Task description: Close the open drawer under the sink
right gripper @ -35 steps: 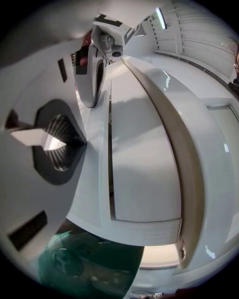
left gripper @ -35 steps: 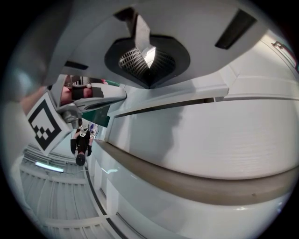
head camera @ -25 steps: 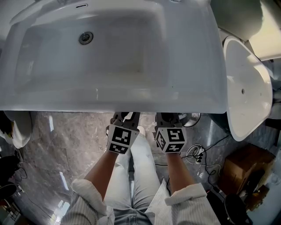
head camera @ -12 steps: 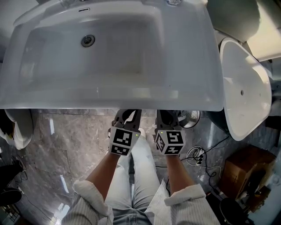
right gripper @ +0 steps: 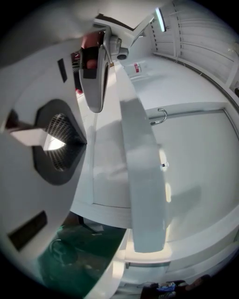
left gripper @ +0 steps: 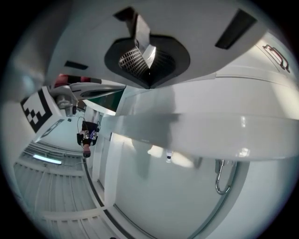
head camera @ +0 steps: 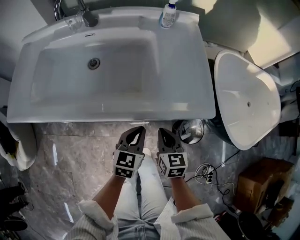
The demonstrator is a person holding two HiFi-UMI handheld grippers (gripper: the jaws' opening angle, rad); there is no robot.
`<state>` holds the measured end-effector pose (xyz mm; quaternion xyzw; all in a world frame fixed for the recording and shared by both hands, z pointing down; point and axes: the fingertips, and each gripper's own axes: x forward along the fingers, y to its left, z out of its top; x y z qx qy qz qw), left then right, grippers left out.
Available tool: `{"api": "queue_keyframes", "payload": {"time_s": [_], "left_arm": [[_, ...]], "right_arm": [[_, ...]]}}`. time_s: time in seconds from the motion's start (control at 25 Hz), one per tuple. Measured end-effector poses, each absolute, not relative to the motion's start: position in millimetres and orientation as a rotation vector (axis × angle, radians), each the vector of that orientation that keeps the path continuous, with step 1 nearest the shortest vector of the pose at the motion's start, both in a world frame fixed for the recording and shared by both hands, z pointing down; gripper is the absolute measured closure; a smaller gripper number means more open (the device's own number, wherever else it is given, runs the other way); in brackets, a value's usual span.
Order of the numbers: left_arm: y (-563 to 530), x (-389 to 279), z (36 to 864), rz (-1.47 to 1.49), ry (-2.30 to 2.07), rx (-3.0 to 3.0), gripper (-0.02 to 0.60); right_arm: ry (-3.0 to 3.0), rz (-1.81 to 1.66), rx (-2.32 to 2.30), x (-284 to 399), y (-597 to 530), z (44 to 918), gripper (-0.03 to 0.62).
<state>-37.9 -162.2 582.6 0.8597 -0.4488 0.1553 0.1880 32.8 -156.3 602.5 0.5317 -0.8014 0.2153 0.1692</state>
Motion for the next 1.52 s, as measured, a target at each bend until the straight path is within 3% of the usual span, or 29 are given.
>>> {"api": "queue_keyframes", "payload": {"time_s": [0.96,1.2,1.52], "left_arm": [[-169.6,-16.2,291.0,-0.009,-1.405,2.554,0.566],[-162.8,-25.3,235.6,-0.045,-1.352,2.643,0.566],[-145.6,-23.1,209.8,-0.024,-1.235,2.732,0.566]], "right_arm": [[-2.692,0.333,1.523,44.6,-173.9,300.3,0.585],[-2.774,0.372,1.484,36.2,-174.1,254.8,0.585],[-2.762,0.178,1.423,16.1,-152.9,222.5,0.585]]}}
